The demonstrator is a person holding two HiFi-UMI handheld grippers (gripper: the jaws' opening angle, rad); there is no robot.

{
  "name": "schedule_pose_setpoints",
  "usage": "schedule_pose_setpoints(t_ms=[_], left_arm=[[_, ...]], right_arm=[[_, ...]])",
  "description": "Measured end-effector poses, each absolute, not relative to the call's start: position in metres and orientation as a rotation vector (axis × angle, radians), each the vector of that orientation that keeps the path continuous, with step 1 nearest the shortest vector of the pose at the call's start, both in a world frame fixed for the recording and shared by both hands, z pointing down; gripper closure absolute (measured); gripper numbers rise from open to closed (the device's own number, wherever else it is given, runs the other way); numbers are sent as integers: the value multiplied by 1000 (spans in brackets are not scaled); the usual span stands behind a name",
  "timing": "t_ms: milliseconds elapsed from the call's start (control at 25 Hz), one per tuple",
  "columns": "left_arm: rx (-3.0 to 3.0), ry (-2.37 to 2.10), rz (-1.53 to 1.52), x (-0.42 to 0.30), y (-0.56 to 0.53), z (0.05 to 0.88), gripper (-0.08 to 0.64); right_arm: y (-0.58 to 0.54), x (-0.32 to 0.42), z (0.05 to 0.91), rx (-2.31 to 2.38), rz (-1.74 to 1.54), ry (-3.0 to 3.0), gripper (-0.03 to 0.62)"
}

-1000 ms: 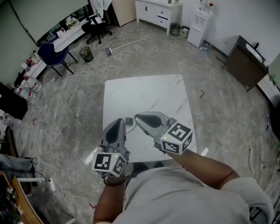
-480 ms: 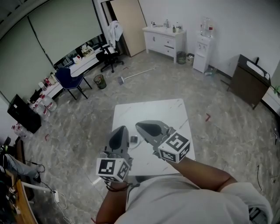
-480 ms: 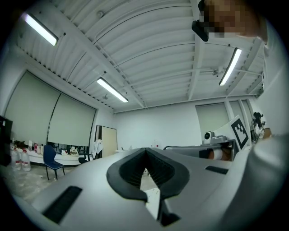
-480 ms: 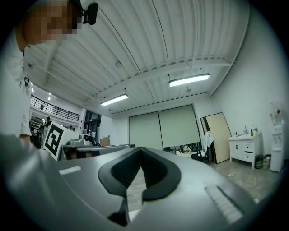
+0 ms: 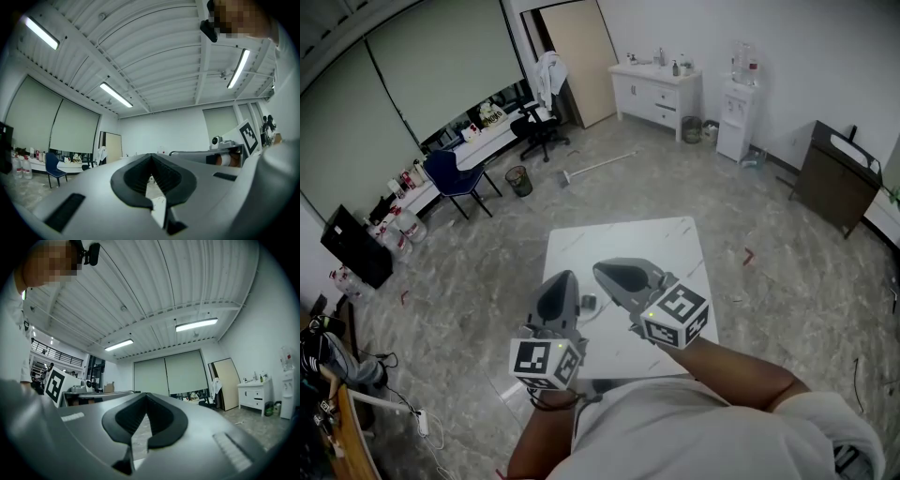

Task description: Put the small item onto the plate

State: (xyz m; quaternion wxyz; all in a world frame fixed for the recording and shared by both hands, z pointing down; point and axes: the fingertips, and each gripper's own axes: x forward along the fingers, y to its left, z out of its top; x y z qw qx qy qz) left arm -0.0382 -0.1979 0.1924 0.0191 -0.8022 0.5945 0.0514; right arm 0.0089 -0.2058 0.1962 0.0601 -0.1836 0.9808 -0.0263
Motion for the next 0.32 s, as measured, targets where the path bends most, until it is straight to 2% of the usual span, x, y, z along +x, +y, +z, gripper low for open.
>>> schedule_pose_setpoints(t_ms=[320], left_arm=[[-2482, 1841, 160, -39, -198, 195, 555]], right_arm=[[-211, 10, 202, -562, -112, 2969, 591]])
